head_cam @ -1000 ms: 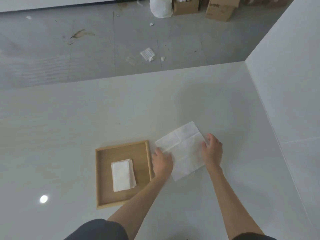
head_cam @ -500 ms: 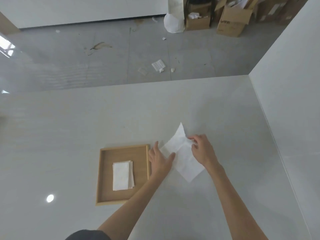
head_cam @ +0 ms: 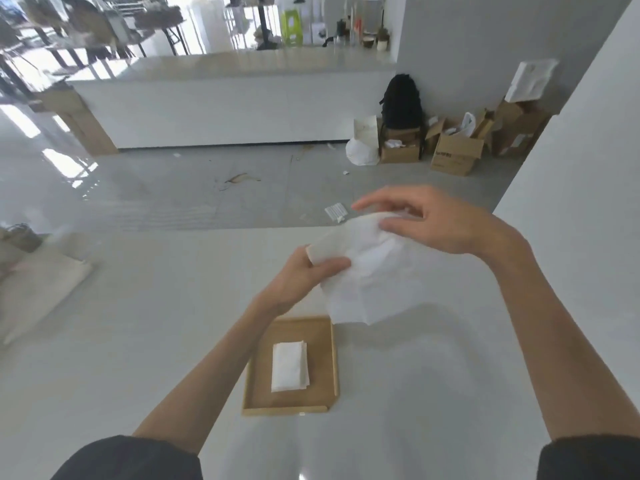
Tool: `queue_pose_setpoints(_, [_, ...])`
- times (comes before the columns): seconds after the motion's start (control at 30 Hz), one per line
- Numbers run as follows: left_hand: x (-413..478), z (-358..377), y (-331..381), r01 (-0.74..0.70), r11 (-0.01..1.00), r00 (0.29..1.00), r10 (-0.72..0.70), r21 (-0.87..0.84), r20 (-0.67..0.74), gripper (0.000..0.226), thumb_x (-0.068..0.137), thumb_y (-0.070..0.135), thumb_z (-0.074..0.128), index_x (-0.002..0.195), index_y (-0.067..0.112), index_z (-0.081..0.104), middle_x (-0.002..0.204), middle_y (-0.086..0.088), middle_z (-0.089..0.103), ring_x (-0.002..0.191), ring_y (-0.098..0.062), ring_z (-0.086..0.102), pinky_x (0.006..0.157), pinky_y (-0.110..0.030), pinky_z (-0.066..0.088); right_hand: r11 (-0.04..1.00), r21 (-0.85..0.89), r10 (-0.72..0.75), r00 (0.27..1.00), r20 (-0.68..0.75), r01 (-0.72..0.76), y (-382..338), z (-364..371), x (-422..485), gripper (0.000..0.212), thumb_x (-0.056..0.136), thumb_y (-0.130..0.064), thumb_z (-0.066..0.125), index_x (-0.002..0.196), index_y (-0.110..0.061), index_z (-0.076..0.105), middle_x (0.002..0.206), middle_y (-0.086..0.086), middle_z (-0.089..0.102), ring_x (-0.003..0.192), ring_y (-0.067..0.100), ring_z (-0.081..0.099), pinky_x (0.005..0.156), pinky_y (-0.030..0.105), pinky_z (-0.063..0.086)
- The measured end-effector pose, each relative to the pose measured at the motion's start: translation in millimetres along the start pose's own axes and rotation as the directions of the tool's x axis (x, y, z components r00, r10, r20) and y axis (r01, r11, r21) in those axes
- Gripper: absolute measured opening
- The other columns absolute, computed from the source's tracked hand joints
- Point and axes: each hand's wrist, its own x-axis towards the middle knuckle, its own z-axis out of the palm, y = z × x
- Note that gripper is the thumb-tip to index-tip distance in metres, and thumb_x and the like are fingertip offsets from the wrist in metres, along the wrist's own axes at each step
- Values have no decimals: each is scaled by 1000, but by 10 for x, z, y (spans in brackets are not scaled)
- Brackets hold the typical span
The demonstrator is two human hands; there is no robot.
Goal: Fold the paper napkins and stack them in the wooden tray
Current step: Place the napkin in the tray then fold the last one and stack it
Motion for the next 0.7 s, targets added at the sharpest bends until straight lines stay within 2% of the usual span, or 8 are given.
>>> queue_pose_setpoints(0.07, [-161, -103, 211, -61, 998, 997, 59, -35, -58, 20, 89, 34, 71, 102, 21, 77, 104, -3, 78, 95, -22, 73, 80, -37, 59, 999, 26, -38, 980, -193, 43, -110, -71, -54, 46, 93, -54, 64, 135, -62, 48, 122, -34, 61, 120, -10, 52, 99, 18, 40])
queue_pose_setpoints(0.17, [-403, -265, 385, -128, 991, 982, 123, -26, -141, 39, 90, 42, 67, 114, 11, 70, 107, -5, 76, 95, -25, 73, 77, -37, 59, 926, 375, 97, 938, -334, 38, 59, 190, -250, 85, 70, -86, 59, 146, -64, 26, 151, -26, 45, 142, -1, 39, 104, 22, 37])
queue_pose_setpoints(0.23, [-584, -382, 410, -132, 991, 972, 128, -8, -196, 43, 91, 44, 66, 118, 11, 67, 109, -6, 76, 97, -26, 74, 79, -41, 60, 739, 673, 173, 958, -227, 26, 268, 669, -373, 98, 67, -87, 62, 152, -50, 31, 156, -22, 45, 142, 4, 44, 106, 29, 42])
queue_pose_setpoints(0.3, [-745, -488, 391, -110, 993, 960, 116, 35, -257, 38, 91, 45, 64, 116, 17, 68, 109, -4, 77, 98, -26, 75, 83, -46, 60, 544, 837, 203, 977, -66, -56, 369, 1149, -430, 81, 75, -77, 68, 145, -39, 51, 143, -11, 63, 128, 14, 63, 95, 33, 54])
queue_pose_setpoints(0.37, [-880, -590, 376, -93, 993, 949, 112, 77, -296, 33, 94, 42, 60, 116, 18, 67, 111, -6, 76, 102, -28, 74, 86, -49, 59, 556, 825, 233, 972, -34, -104, 361, 1466, -391, 60, 86, -56, 73, 140, -32, 59, 127, 0, 73, 109, 21, 72, 83, 32, 59])
queue_pose_setpoints(0.5, [-1064, -775, 376, -58, 983, 921, 120, 176, -370, 22, 99, 32, 55, 111, 16, 63, 105, -5, 72, 95, -27, 69, 83, -44, 56, 566, 823, 327, 928, -178, -42, 193, 1559, -230, 74, 72, -32, 87, 139, -18, 58, 93, 6, 76, 78, 20, 71, 77, 36, 58])
queue_pose_setpoints(0.57, [-1129, -872, 383, -53, 975, 905, 139, 216, -403, 14, 102, 26, 53, 107, 17, 61, 100, -1, 69, 90, -25, 66, 79, -40, 53, 530, 848, 314, 928, -201, 4, 102, 1485, -155, 63, 79, -42, 81, 137, -23, 62, 104, 7, 77, 87, 20, 72, 82, 39, 56])
queue_pose_setpoints(0.7, [-1208, -1008, 403, -64, 980, 883, 143, 187, -446, 24, 103, 29, 52, 124, 20, 60, 119, -2, 70, 108, -22, 68, 93, -45, 56, 544, 825, 205, 978, 43, -151, -42, 1637, -48, 72, 84, -70, 64, 141, -28, 58, 136, 4, 68, 123, 26, 67, 95, 41, 54])
